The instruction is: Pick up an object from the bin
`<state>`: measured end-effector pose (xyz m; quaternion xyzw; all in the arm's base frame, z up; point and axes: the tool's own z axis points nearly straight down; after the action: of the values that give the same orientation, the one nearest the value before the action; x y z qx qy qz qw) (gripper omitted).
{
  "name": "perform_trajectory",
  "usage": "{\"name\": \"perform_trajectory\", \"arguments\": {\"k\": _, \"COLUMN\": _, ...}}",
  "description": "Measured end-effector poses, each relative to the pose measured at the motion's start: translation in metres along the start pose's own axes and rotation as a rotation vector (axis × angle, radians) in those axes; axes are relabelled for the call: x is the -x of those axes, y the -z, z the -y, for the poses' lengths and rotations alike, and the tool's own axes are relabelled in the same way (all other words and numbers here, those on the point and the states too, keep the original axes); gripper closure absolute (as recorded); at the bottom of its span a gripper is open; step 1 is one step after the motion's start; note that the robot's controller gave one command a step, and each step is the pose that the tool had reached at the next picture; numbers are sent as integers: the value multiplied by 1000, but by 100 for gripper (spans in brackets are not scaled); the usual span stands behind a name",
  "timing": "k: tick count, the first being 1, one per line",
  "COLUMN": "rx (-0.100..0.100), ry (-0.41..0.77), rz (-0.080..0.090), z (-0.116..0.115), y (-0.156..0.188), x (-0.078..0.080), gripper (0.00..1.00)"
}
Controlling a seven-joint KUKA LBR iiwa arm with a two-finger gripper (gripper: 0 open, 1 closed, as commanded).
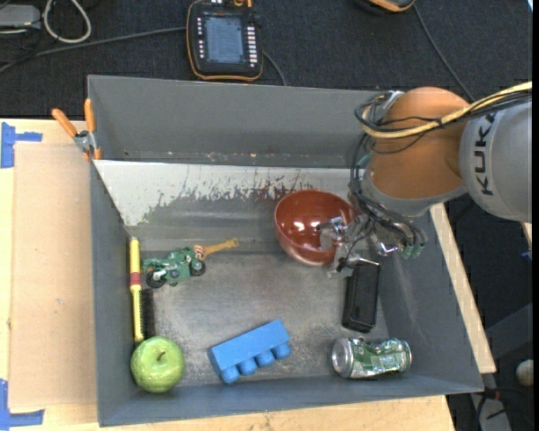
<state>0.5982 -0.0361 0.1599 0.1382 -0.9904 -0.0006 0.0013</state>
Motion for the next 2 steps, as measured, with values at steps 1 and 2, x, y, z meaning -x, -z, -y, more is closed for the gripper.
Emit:
{"name": "perform_trajectory", "arguments": {"k": 1, "rx": -1, "ry": -2, "rz": 2, "z": 9, "y": 93, "x": 1, "gripper": 100}}
{"name": "perform_trajectory", "arguments": {"k": 2, "rx": 0, "ry": 2, "rz": 2, "z": 6, "y": 123, "x": 2, "gripper": 100}}
